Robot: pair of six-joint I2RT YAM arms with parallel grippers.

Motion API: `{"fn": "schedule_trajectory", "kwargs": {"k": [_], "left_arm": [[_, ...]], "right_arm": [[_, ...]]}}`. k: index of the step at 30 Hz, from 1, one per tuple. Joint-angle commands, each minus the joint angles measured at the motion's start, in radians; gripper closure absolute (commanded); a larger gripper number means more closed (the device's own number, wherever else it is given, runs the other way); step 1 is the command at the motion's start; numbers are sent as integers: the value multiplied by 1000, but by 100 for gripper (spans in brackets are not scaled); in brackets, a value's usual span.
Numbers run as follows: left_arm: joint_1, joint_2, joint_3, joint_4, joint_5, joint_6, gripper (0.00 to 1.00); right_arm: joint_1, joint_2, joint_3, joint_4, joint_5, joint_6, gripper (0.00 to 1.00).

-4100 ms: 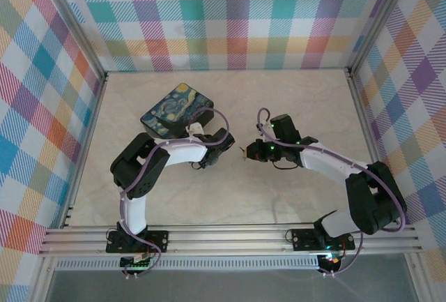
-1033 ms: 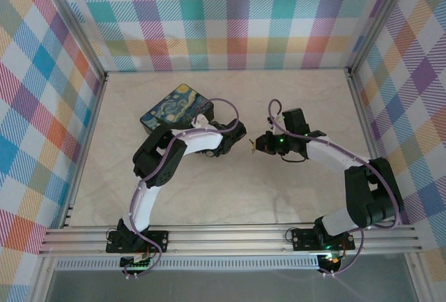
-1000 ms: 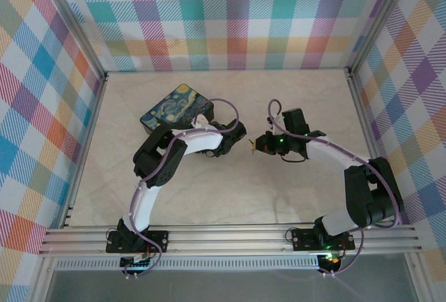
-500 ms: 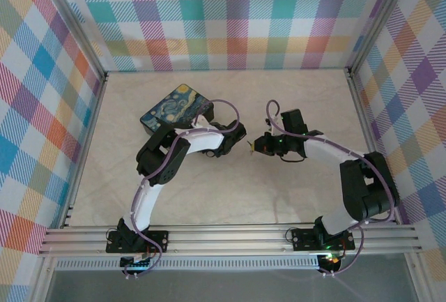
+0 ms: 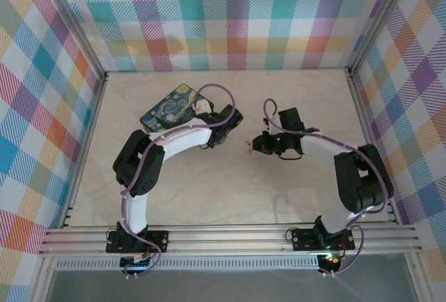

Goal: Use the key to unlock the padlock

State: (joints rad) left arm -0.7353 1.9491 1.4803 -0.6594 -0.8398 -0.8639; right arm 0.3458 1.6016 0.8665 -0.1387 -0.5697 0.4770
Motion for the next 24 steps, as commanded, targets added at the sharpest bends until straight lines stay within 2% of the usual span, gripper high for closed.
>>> {"fn": "schedule_trajectory", "kwargs": {"k": [1, 4, 9, 13, 17, 24], "left_arm": [[16, -40, 71, -123, 4, 228, 29], [78, -46, 92, -106, 90, 365, 28], [205, -45, 100, -94, 308, 500, 22], [264, -28, 82, -75, 476, 538, 19], [297, -31, -4, -2, 589, 557, 19], [304, -62, -143, 87, 771, 545, 20]], "right_arm": [[-8, 26, 42, 14, -25, -26, 100], [-9, 33, 51, 11, -31, -20, 100], [-8, 18, 53, -3, -27, -14, 100], [-8, 6, 42, -5, -23, -7, 100], [-8, -2, 32, -2, -24, 7, 100], [1, -24, 36, -16, -16, 17, 100]]}}
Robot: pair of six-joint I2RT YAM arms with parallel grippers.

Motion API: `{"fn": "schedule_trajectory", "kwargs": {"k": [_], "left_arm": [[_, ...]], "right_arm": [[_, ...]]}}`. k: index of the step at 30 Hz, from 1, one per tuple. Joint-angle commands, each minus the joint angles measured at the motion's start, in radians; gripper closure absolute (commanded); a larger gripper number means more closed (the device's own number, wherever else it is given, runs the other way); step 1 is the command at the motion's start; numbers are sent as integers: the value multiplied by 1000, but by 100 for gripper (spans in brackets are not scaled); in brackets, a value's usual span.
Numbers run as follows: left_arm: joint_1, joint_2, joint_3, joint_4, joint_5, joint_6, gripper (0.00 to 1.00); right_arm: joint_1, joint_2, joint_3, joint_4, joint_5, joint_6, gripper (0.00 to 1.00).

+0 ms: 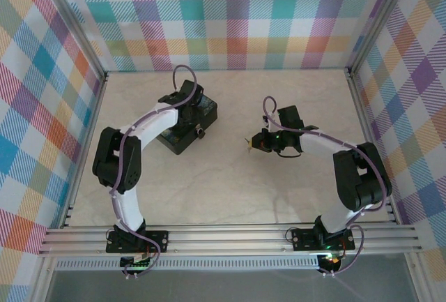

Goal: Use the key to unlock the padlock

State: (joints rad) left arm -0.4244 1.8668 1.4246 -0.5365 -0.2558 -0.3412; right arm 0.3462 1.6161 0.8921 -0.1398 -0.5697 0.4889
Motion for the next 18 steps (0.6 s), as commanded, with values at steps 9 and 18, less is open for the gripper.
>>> {"fn": "schedule_trajectory", "kwargs": {"k": [9, 18], "left_arm": [[-56, -141, -312, -3, 237, 6, 22], [-48, -202, -370, -35, 203, 57, 23]], "right_arm": [[11, -40, 28, -48, -3, 0, 100], [29, -36, 48, -60, 11, -1, 100]]}}
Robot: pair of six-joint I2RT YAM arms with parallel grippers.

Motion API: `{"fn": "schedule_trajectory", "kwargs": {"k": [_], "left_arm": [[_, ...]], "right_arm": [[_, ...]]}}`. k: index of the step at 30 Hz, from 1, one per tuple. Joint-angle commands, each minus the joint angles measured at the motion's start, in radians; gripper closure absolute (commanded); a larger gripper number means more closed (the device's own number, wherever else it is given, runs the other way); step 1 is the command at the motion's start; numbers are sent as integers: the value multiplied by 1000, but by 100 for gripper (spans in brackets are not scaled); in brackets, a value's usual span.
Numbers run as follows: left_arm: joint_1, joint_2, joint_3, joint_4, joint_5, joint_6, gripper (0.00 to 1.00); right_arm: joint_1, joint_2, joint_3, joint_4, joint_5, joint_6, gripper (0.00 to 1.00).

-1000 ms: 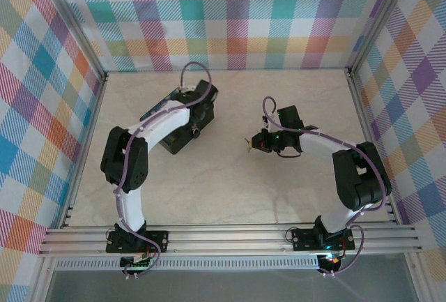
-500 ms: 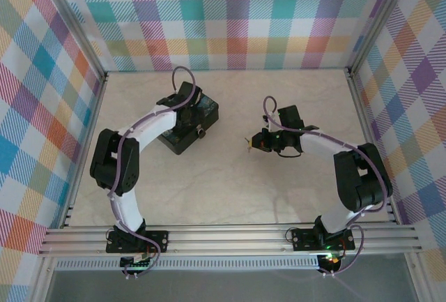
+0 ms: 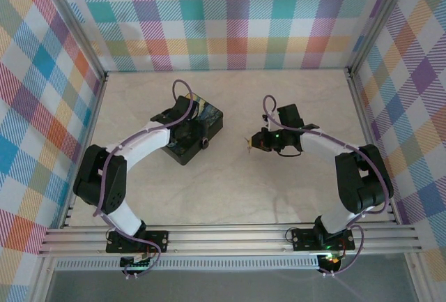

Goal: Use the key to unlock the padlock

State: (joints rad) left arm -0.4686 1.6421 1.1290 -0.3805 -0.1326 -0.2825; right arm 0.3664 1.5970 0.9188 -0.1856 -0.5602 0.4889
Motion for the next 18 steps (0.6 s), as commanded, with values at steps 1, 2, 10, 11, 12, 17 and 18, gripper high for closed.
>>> {"fn": "schedule_trajectory", "kwargs": {"k": [1, 2, 10, 11, 12, 17, 18], "left_arm": [[-2, 12, -75, -194, 78, -7, 23], [-2, -2, -69, -202, 74, -10, 23], [-108, -74, 106, -325, 50, -110, 23], [-129, -69, 118, -332, 46, -153, 23], [-152, -64, 123, -336, 35, -201, 24], [-258, -69, 52, -294, -23, -428, 24], [-275, -70, 34, -282, -35, -452, 24]], "right_arm": [[9, -19, 22, -12, 1, -2, 100], [9, -19, 21, -9, 3, 0, 100], [9, -23, 22, -5, 4, -3, 100], [9, -23, 22, -7, 7, -3, 100], [9, -25, 20, -9, 8, -3, 100], [8, -49, 9, -29, 31, -16, 100], [6, -52, 10, -35, 39, -22, 100]]}}
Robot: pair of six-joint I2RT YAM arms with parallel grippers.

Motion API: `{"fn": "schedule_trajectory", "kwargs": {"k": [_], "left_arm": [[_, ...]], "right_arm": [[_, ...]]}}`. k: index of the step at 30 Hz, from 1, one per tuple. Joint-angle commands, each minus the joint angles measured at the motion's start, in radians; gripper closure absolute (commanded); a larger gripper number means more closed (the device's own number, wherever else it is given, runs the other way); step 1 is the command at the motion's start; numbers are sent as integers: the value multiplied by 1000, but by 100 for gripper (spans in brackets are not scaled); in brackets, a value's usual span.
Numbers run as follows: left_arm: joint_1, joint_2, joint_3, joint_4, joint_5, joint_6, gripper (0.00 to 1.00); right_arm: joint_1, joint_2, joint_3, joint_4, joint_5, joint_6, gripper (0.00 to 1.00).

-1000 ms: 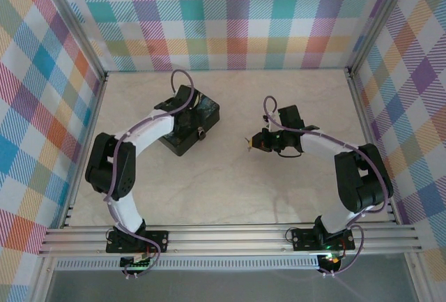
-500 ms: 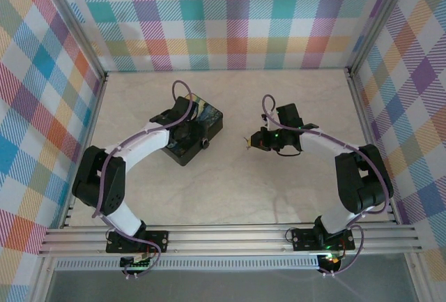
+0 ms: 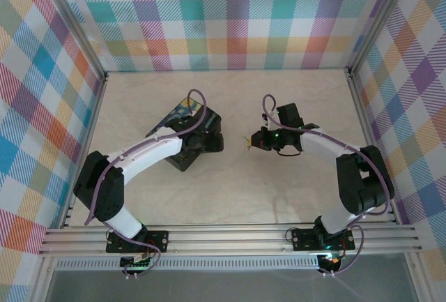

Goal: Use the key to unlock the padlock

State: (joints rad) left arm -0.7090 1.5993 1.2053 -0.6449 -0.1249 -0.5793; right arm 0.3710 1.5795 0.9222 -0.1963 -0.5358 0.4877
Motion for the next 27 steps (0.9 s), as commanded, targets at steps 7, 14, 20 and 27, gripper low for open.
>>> {"fn": "schedule_trajectory", "kwargs": {"k": [7, 14, 20, 27], "left_arm": [[7, -21, -118, -12, -51, -148, 23], [98, -94, -201, -40, -111, -104, 22], [236, -175, -250, -10, -86, -2, 22], [164, -127, -245, 16, -127, -58, 22]], "right_arm": [[-3, -55, 4, -39, 20, -29, 100], [-1, -73, -16, -40, 28, -37, 100], [2, -83, -29, -48, 29, -44, 100], [2, -82, -40, -27, 29, -31, 100]]}}
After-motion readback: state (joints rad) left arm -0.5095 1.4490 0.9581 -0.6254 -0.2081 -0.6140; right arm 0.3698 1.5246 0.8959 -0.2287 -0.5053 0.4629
